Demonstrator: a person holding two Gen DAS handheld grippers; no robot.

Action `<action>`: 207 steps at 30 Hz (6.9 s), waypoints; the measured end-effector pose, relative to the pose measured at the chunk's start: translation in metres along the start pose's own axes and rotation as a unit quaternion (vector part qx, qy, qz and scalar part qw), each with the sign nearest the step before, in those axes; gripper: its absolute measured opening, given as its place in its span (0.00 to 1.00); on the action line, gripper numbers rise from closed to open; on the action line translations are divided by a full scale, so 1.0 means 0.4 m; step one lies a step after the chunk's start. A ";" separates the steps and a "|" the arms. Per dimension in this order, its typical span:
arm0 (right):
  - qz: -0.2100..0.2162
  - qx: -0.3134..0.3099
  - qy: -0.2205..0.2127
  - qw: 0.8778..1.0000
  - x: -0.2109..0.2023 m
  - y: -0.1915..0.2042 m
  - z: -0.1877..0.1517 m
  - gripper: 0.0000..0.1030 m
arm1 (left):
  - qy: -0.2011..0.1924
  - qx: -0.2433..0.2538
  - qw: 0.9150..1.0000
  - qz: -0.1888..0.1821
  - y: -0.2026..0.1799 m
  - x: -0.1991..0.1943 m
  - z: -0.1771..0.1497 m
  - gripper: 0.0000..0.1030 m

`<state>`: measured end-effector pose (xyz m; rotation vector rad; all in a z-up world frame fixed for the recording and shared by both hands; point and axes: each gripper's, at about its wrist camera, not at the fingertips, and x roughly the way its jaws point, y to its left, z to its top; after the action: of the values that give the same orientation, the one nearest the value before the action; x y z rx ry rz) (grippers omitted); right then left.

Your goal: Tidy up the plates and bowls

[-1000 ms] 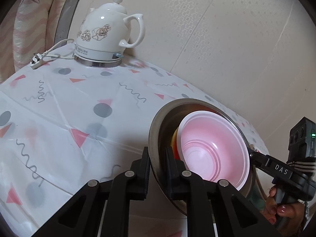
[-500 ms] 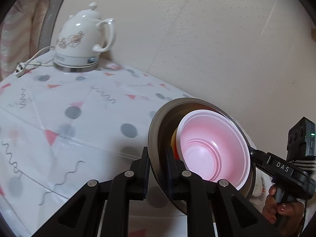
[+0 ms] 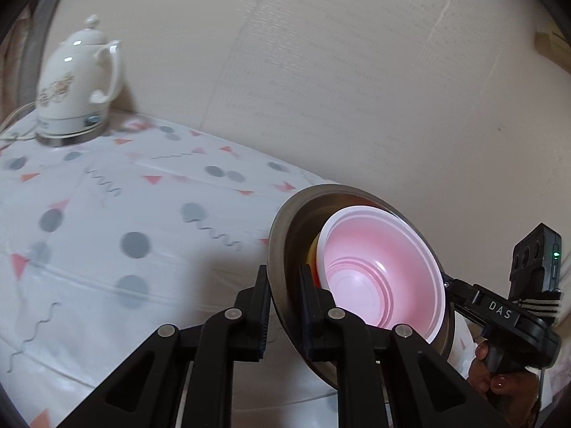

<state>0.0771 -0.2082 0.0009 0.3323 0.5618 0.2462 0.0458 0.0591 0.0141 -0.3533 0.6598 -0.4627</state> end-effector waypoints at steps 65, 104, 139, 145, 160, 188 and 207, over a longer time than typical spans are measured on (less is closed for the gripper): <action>-0.074 0.128 -0.021 0.989 -0.092 -0.271 -0.040 0.23 | 0.055 0.094 0.994 0.010 -0.219 0.178 -0.054 0.28; -0.101 0.100 -0.039 0.989 -0.166 -0.202 -0.097 0.34 | -0.001 0.120 0.987 0.108 -0.196 0.041 -0.127 0.93; -0.166 0.020 -0.087 0.982 -0.255 -0.098 -0.208 0.55 | -0.047 0.139 0.977 0.155 -0.213 -0.060 -0.224 1.00; -0.170 0.008 -0.087 0.982 -0.257 -0.081 -0.261 0.55 | -0.057 0.076 0.984 0.148 -0.181 -0.090 -0.243 1.00; -0.176 -0.005 -0.059 0.983 -0.218 -0.036 -0.363 0.55 | -0.008 0.131 0.978 0.162 -0.214 -0.065 -0.313 1.00; -0.174 -0.008 -0.051 0.983 -0.207 -0.021 -0.366 0.55 | 0.030 0.126 0.978 0.166 -0.211 -0.031 -0.313 1.00; -0.174 -0.005 -0.052 0.983 -0.211 -0.023 -0.366 0.55 | 0.040 0.137 0.975 0.168 -0.226 -0.022 -0.320 1.00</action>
<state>-0.0721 -0.2084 -0.0786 0.2311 0.5057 -0.1047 -0.0708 -0.0336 -0.0350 0.0399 0.7073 -0.2394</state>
